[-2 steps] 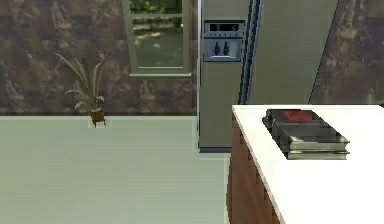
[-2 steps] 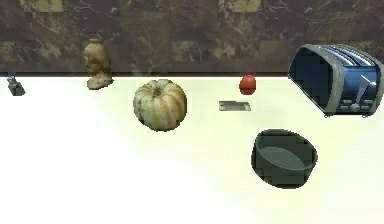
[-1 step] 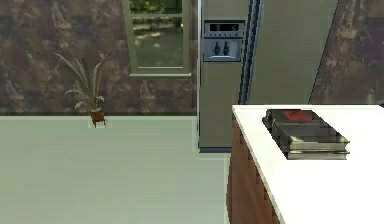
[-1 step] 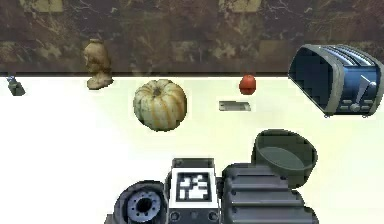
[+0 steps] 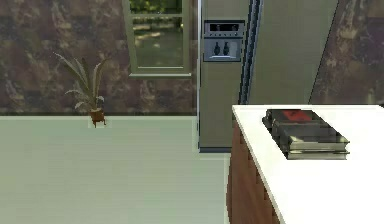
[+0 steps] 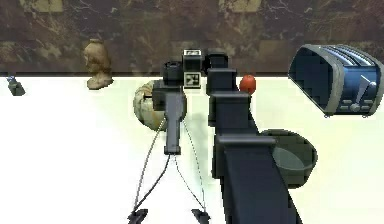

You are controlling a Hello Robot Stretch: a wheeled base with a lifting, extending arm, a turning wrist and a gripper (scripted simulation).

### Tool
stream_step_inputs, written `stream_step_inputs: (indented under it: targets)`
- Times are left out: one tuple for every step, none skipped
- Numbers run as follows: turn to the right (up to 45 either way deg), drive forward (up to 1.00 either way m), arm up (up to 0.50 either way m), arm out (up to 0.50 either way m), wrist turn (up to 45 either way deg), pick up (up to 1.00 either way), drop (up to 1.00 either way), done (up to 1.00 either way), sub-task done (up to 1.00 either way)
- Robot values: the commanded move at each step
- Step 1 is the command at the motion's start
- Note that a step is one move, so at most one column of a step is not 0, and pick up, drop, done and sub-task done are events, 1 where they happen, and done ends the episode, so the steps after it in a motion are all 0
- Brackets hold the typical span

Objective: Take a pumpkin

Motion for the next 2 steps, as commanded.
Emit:
stream_step_inputs:
  targets:
    - [0.0, 0.00, 0.00, 0.00, 45.0, 0.00, 0.00, 0.00, 0.00]
    - [0.0, 0.00, 0.00, 0.00, 45.0, 0.00, 0.00, 0.00, 0.00]
